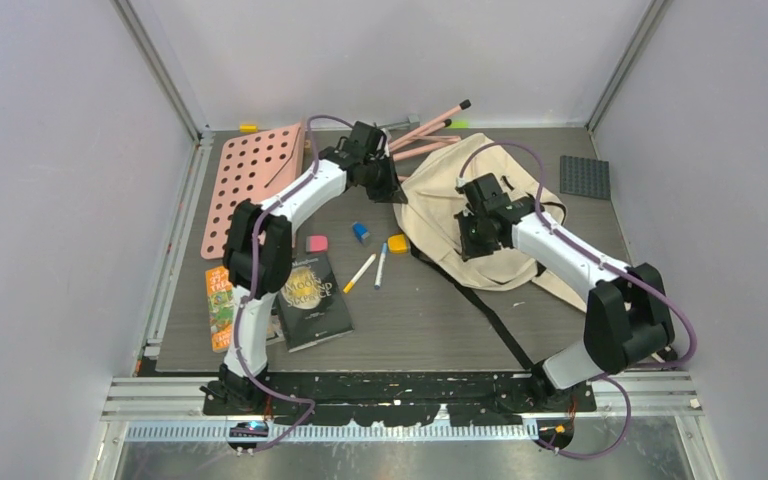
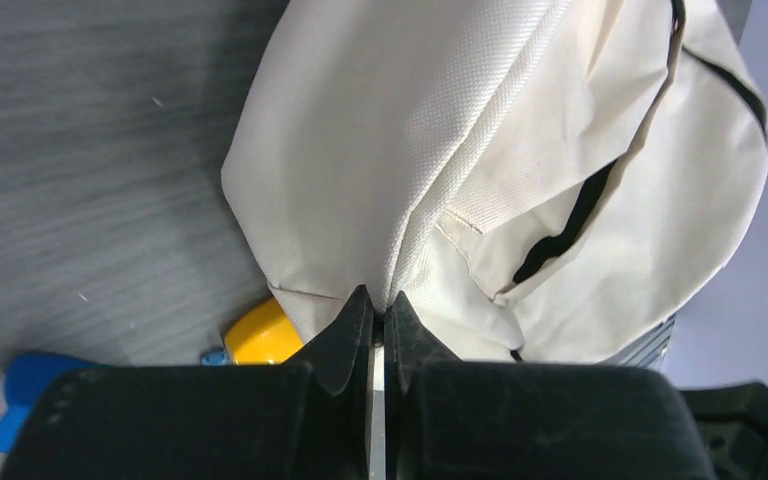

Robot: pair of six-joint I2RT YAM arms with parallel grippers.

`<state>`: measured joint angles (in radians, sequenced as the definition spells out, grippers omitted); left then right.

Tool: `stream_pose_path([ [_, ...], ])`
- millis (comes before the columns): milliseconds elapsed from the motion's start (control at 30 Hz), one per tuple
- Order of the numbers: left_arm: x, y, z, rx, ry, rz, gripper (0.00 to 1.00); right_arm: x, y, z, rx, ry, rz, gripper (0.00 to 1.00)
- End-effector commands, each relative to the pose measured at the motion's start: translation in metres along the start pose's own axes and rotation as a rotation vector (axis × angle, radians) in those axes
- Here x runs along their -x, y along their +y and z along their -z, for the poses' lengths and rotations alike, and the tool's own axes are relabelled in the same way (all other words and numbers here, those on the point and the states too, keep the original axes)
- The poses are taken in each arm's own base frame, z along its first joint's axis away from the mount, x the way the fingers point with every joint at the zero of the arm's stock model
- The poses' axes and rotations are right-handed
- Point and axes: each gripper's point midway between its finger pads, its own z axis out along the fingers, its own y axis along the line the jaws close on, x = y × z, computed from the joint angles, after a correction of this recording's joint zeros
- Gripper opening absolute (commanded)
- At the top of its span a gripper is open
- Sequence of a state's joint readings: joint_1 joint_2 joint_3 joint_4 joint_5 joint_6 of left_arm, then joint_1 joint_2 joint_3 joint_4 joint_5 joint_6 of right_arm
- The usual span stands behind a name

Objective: Pack the student bag
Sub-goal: Unzip the student bag at the center of the board.

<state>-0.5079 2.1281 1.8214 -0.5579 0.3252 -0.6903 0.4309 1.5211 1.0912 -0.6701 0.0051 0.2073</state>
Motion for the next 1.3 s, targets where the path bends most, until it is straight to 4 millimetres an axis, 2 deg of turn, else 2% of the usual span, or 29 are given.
stream_pose_path([
  [0,0.058,0.012,0.008,0.027,-0.154,-0.015,0.00,-0.025,-0.011,0.019,-0.052,0.039,-0.033,0.01],
  [233,0.082,0.022,0.000,0.033,-0.193,-0.012,0.00,-0.045,-0.010,0.028,-0.038,0.074,-0.072,0.01],
  [433,0.101,0.031,-0.001,0.053,-0.231,-0.018,0.00,-0.047,-0.004,0.038,-0.014,0.087,-0.084,0.00],
  [567,0.106,0.041,-0.001,0.079,-0.230,-0.027,0.00,-0.041,0.002,0.041,0.013,0.089,-0.071,0.01],
  [600,0.106,0.042,0.001,0.081,-0.226,-0.030,0.02,-0.037,0.004,0.042,0.020,0.082,-0.063,0.01],
  [633,0.105,0.041,0.003,0.082,-0.221,-0.039,0.10,-0.034,0.005,0.043,0.023,0.075,-0.056,0.01],
  [767,0.101,0.030,0.024,0.066,-0.223,-0.055,0.46,-0.013,0.015,0.045,0.062,0.029,-0.039,0.01],
  [867,0.088,0.019,0.042,0.054,-0.223,-0.042,0.63,-0.001,0.025,0.043,0.102,0.005,-0.041,0.01],
  [967,0.060,0.009,0.051,0.038,-0.192,0.005,0.68,0.008,0.035,0.038,0.137,-0.005,-0.045,0.01],
  [1100,0.007,-0.009,0.043,-0.021,-0.102,0.106,0.69,0.015,0.044,0.035,0.161,-0.013,-0.032,0.01],
  [1167,-0.019,-0.010,0.035,-0.020,-0.042,0.152,0.69,0.018,0.048,0.036,0.167,-0.021,-0.024,0.01],
  [1267,-0.047,-0.007,0.024,-0.018,0.026,0.214,0.68,0.022,0.051,0.038,0.175,-0.038,-0.021,0.01],
])
